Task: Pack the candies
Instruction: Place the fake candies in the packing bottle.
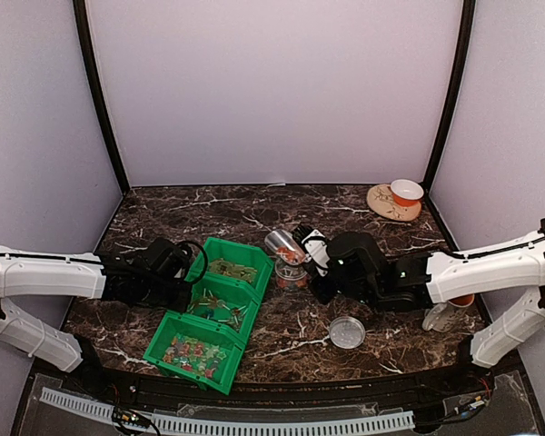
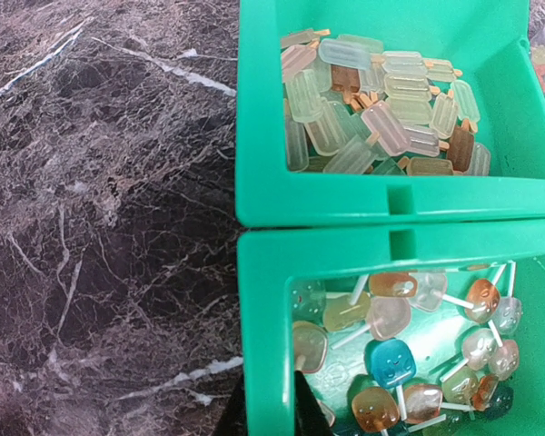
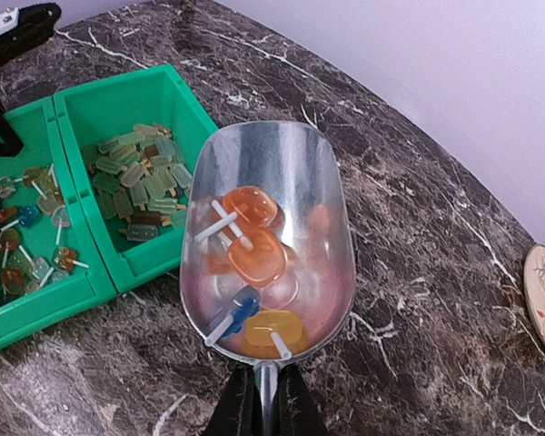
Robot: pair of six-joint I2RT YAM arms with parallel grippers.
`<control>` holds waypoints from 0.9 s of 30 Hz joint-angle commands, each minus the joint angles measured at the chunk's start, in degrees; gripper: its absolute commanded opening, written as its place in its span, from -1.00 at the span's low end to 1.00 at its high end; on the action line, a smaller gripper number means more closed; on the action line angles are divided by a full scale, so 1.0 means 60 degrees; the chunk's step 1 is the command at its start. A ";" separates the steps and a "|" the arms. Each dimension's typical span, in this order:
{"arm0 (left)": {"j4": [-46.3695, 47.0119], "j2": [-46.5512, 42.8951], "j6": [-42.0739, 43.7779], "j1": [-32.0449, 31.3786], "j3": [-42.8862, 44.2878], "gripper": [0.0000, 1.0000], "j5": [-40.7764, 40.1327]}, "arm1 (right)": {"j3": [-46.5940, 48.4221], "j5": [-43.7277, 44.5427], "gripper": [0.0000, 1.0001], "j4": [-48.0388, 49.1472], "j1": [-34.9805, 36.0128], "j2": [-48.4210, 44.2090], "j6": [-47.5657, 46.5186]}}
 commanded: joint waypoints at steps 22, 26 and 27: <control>0.0749 0.0295 0.0175 -0.0069 0.0447 -1.00 -0.0056 | 0.2303 0.0688 -1.00 -0.6361 -0.0052 0.0341 0.1616; 0.0731 0.0293 0.0219 -0.0076 0.0477 -1.00 -0.0106 | 0.2699 0.0700 -1.00 -0.6833 -0.0051 0.0668 0.1626; 0.0739 0.0304 0.0225 -0.0069 0.0477 -1.00 -0.0113 | 0.2806 0.0731 -1.00 -0.6949 -0.0050 0.0735 0.1630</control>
